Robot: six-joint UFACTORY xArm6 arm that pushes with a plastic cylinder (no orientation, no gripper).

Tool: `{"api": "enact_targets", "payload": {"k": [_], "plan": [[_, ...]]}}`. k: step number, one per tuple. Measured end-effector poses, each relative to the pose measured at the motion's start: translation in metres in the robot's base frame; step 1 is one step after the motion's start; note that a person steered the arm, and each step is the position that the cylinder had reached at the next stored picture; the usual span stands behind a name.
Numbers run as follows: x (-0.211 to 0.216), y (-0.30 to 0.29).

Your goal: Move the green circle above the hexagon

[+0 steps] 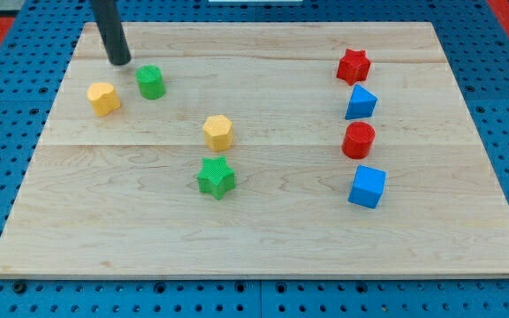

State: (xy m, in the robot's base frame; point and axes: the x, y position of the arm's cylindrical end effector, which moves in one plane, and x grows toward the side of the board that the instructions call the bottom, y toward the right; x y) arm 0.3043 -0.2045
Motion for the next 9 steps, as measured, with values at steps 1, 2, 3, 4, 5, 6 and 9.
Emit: {"api": "enact_targets", "payload": {"k": [1, 2, 3, 4, 5, 6, 9], "plan": [[0.02, 0.005], [0.02, 0.029], [0.02, 0.057], [0.02, 0.072], [0.02, 0.081], [0.02, 0.091], [0.02, 0.126]]}}
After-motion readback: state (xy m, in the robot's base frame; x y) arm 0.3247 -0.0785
